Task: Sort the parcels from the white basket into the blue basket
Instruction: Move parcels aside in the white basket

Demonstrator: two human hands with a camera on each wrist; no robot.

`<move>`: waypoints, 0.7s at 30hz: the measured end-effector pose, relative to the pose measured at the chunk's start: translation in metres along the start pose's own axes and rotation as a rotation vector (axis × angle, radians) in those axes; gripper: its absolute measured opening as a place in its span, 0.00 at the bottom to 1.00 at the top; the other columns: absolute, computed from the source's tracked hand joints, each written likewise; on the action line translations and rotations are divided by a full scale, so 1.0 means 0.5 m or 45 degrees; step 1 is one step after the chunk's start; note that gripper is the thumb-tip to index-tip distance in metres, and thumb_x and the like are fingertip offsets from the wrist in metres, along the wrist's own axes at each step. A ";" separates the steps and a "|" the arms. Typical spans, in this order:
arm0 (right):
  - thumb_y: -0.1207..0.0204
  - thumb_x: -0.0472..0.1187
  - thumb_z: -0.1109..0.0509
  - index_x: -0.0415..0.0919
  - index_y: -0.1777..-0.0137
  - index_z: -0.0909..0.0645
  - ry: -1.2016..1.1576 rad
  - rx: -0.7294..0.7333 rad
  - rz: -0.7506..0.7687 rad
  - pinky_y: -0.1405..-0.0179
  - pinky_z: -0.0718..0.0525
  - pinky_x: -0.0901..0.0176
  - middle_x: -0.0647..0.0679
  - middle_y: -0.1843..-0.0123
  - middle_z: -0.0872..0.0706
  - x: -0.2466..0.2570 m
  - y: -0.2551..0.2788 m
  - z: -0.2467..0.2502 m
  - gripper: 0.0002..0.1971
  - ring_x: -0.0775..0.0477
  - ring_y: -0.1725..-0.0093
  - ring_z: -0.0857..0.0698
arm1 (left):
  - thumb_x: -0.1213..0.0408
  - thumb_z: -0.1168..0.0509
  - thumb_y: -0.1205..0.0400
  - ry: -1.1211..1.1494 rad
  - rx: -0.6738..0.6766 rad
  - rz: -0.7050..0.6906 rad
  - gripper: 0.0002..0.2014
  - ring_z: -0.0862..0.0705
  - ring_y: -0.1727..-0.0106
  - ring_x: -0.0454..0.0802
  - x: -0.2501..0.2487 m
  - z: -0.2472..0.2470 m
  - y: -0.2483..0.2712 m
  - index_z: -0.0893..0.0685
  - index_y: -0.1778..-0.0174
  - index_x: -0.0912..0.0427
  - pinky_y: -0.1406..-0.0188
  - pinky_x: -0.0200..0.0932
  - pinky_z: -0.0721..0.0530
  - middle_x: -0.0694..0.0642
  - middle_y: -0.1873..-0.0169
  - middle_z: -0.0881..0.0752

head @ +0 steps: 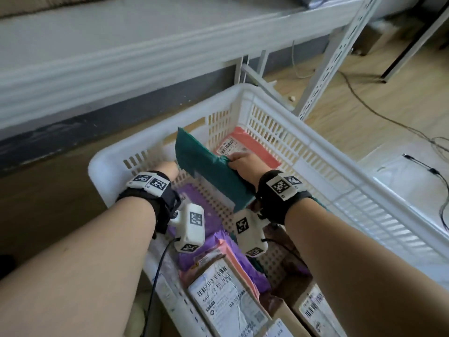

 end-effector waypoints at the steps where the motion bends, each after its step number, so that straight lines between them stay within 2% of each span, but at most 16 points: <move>1: 0.18 0.33 0.41 0.37 0.47 0.17 -0.052 -0.026 0.001 0.65 0.24 0.65 0.47 0.55 0.20 0.003 0.019 0.018 0.10 0.51 0.63 0.23 | 0.71 0.45 0.15 0.207 -0.017 0.015 0.20 0.27 0.27 0.64 -0.004 0.003 0.015 0.29 0.28 0.76 0.37 0.50 0.26 0.71 0.28 0.27; 3: 0.18 0.31 0.40 0.36 0.45 0.16 -0.242 -0.127 -0.022 0.57 0.18 0.60 0.44 0.55 0.17 0.003 0.066 0.061 0.11 0.49 0.63 0.20 | 0.64 0.38 0.19 0.609 0.018 0.019 0.24 0.25 0.28 0.65 -0.026 0.000 0.058 0.27 0.28 0.72 0.40 0.46 0.24 0.69 0.29 0.25; 5: 0.19 0.30 0.40 0.36 0.49 0.16 -0.482 -0.249 -0.056 0.48 0.16 0.54 0.40 0.53 0.15 -0.008 0.118 0.105 0.10 0.44 0.57 0.17 | 0.50 0.30 0.34 0.887 0.084 0.016 0.37 0.21 0.32 0.62 -0.041 -0.017 0.069 0.22 0.30 0.63 0.32 0.52 0.23 0.63 0.31 0.21; 6: 0.19 0.29 0.40 0.38 0.55 0.17 -0.623 -0.272 -0.078 0.53 0.14 0.54 0.40 0.56 0.15 -0.016 0.143 0.120 0.10 0.44 0.60 0.17 | 0.45 0.29 0.40 0.980 0.114 0.009 0.41 0.19 0.34 0.59 -0.045 -0.029 0.069 0.21 0.31 0.60 0.31 0.55 0.23 0.60 0.31 0.20; 7: 0.19 0.28 0.40 0.39 0.59 0.20 -0.751 -0.274 -0.087 0.63 0.14 0.57 0.40 0.60 0.16 -0.022 0.167 0.132 0.11 0.45 0.65 0.17 | 0.42 0.29 0.41 1.030 0.139 -0.010 0.41 0.18 0.36 0.58 -0.049 -0.039 0.070 0.20 0.32 0.58 0.32 0.55 0.23 0.58 0.33 0.18; 8: 0.19 0.28 0.41 0.39 0.62 0.20 -0.848 -0.275 -0.087 0.70 0.17 0.60 0.41 0.62 0.17 -0.028 0.190 0.144 0.13 0.46 0.69 0.18 | 0.40 0.30 0.38 1.050 0.170 -0.034 0.38 0.16 0.41 0.58 -0.063 -0.042 0.092 0.20 0.33 0.56 0.35 0.54 0.21 0.58 0.36 0.17; 10: 0.19 0.28 0.43 0.40 0.62 0.20 -0.983 -0.304 -0.067 0.73 0.23 0.60 0.41 0.65 0.17 -0.037 0.236 0.171 0.15 0.46 0.71 0.19 | 0.37 0.33 0.32 1.087 0.282 -0.067 0.33 0.16 0.51 0.58 -0.101 -0.042 0.184 0.19 0.36 0.55 0.43 0.54 0.19 0.60 0.43 0.14; 11: 0.19 0.27 0.45 0.39 0.63 0.20 -1.031 -0.318 -0.050 0.72 0.25 0.59 0.42 0.68 0.17 -0.041 0.259 0.182 0.16 0.47 0.73 0.20 | 0.38 0.33 0.29 1.122 0.329 -0.097 0.30 0.16 0.55 0.57 -0.117 -0.042 0.219 0.18 0.39 0.56 0.48 0.52 0.18 0.61 0.49 0.13; 13: 0.19 0.26 0.47 0.39 0.64 0.21 -1.054 -0.367 -0.026 0.74 0.27 0.61 0.45 0.74 0.17 -0.051 0.303 0.205 0.17 0.50 0.77 0.20 | 0.45 0.35 0.21 1.171 0.350 -0.158 0.18 0.18 0.62 0.55 -0.138 -0.041 0.256 0.19 0.55 0.59 0.54 0.48 0.20 0.58 0.65 0.13; 14: 0.19 0.28 0.46 0.39 0.65 0.22 -1.027 -0.398 -0.028 0.75 0.27 0.62 0.45 0.74 0.18 -0.060 0.322 0.215 0.17 0.51 0.79 0.21 | 0.48 0.35 0.19 1.183 0.359 -0.167 0.15 0.19 0.63 0.54 -0.144 -0.042 0.266 0.20 0.60 0.58 0.54 0.47 0.21 0.57 0.69 0.14; 15: 0.18 0.30 0.45 0.41 0.66 0.22 -0.986 -0.427 -0.039 0.75 0.27 0.62 0.45 0.73 0.18 -0.068 0.339 0.225 0.16 0.51 0.78 0.21 | 0.51 0.35 0.19 1.198 0.370 -0.178 0.13 0.19 0.64 0.54 -0.151 -0.043 0.282 0.20 0.61 0.57 0.54 0.48 0.21 0.56 0.69 0.14; 16: 0.17 0.35 0.43 0.43 0.65 0.22 -0.941 -0.449 -0.058 0.73 0.26 0.61 0.45 0.71 0.18 -0.080 0.353 0.234 0.16 0.51 0.76 0.21 | 0.53 0.34 0.19 1.234 0.396 -0.200 0.11 0.18 0.64 0.54 -0.162 -0.044 0.299 0.19 0.61 0.57 0.55 0.46 0.19 0.56 0.66 0.15; 17: 0.16 0.42 0.41 0.44 0.64 0.20 -0.903 -0.453 -0.083 0.71 0.26 0.60 0.46 0.69 0.19 -0.090 0.367 0.241 0.15 0.50 0.73 0.21 | 0.55 0.34 0.19 1.253 0.390 -0.228 0.09 0.17 0.64 0.53 -0.171 -0.039 0.317 0.18 0.59 0.57 0.61 0.44 0.16 0.57 0.65 0.14; 19: 0.17 0.51 0.41 0.46 0.58 0.18 -0.887 -0.423 -0.110 0.65 0.25 0.58 0.47 0.64 0.17 -0.110 0.389 0.246 0.15 0.50 0.66 0.21 | 0.60 0.33 0.19 1.280 0.379 -0.312 0.07 0.16 0.64 0.53 -0.193 -0.031 0.342 0.15 0.50 0.59 0.71 0.42 0.15 0.57 0.61 0.13; 21: 0.18 0.52 0.38 0.45 0.53 0.17 -0.896 -0.430 -0.099 0.60 0.22 0.58 0.46 0.57 0.14 -0.122 0.403 0.249 0.13 0.49 0.60 0.19 | 0.64 0.33 0.19 1.266 0.377 -0.396 0.13 0.15 0.62 0.53 -0.216 -0.028 0.368 0.17 0.40 0.63 0.68 0.43 0.15 0.59 0.56 0.13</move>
Point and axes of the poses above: each hand's wrist, its own y-axis away from the middle knuckle, its own z-axis out of the back of the hand, x = y × z, the point moved 9 cm from there along -y, towards the middle knuckle
